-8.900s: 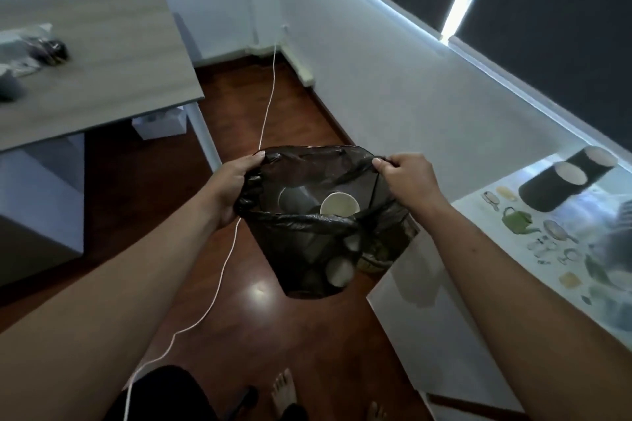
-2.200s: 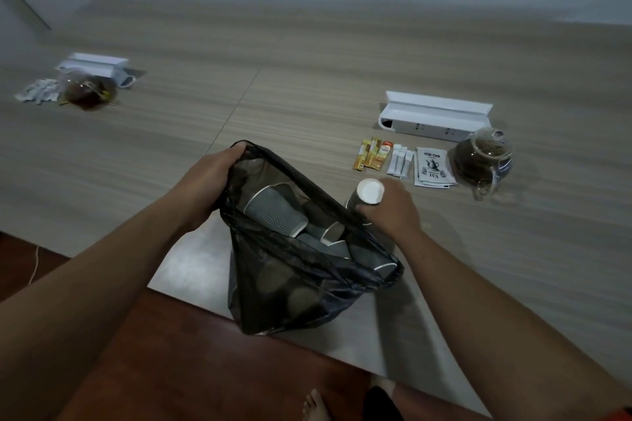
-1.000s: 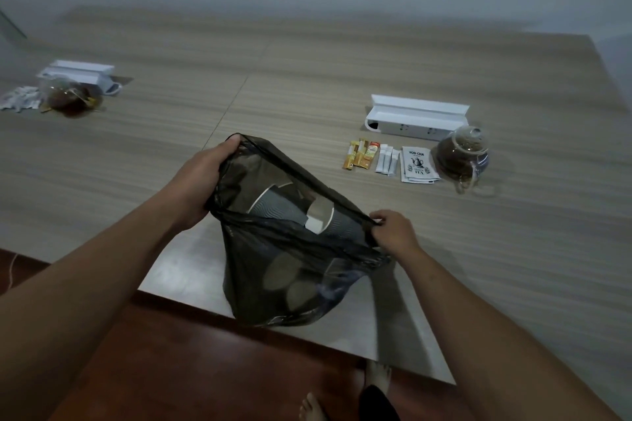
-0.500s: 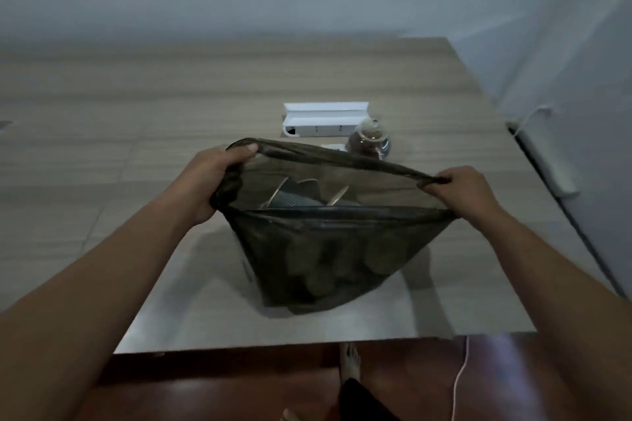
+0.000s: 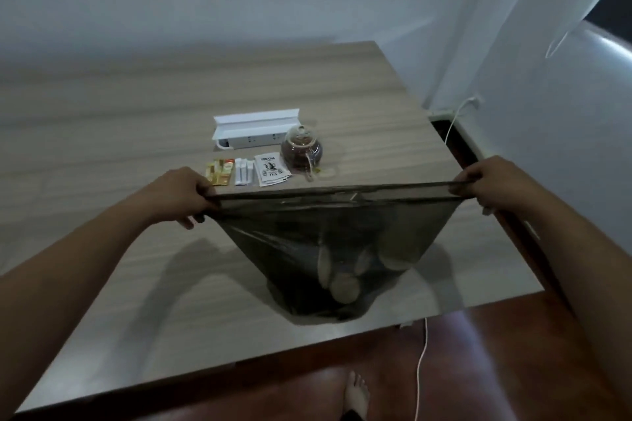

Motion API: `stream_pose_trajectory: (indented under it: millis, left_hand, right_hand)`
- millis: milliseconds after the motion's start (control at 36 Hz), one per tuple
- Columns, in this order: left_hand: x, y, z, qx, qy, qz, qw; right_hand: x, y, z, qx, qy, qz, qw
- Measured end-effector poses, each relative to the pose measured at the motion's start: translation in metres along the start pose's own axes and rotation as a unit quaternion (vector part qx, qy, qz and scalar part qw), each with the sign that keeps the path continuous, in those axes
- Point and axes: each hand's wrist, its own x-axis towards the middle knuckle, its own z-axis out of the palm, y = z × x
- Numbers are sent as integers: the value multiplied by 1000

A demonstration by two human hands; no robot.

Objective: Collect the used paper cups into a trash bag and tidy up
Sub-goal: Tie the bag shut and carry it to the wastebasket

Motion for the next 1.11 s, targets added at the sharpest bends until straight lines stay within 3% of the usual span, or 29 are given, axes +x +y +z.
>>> stream_pose_trajectory:
  millis: [139, 194, 222, 306, 333, 389, 472, 528, 639, 722, 806, 917, 972, 1056, 1111]
  left_hand:
    - [6, -5, -7, -116, -44, -7, 992]
    - [10, -1, 6, -257, -13, 36, 966]
    - [11, 4, 16, -368, -6, 55, 928]
    - [13, 32, 55, -680, -23, 78, 728]
    - [14, 42, 67, -731, -26, 75, 678]
    - [18, 63, 91, -780, -5, 49, 624]
    - [24, 80, 120, -791, 51, -37, 608]
    - [31, 86, 133, -816, 47, -71, 572]
    - [50, 87, 137, -774, 99, -135, 610]
    - [52, 81, 133, -793, 11, -97, 602]
    - [45, 73, 129, -751, -59, -53, 655]
    - [42, 66, 133, -674, -92, -49, 732]
    - [44, 65, 139, -677, -104, -67, 726]
    - [47, 65, 141, -736, -76, -76, 668]
    - [48, 66, 143, -757, -38, -60, 650]
  right_hand:
    - [14, 34, -8, 72, -69, -24, 995]
    - [20, 45, -4, 132, -101, -45, 985]
    - [23, 50, -1, 177, -108, -55, 977]
    - [40, 58, 18, 333, -97, -68, 935]
    - [44, 59, 27, 399, -99, -61, 909]
    - [51, 54, 48, 540, -127, -32, 831]
    - [50, 34, 77, 711, -173, 21, 681]
    - [51, 23, 93, 767, -195, 53, 609]
    - [53, 4, 116, 781, -232, 58, 577]
    - [60, -8, 130, 814, -215, 95, 532]
    - [65, -15, 139, 849, -177, 115, 484]
    - [66, -22, 142, 833, -198, 112, 504]
    - [69, -26, 144, 822, -204, 124, 518]
    - [75, -28, 151, 822, -177, 156, 518]
    - [76, -25, 154, 818, -173, 165, 524]
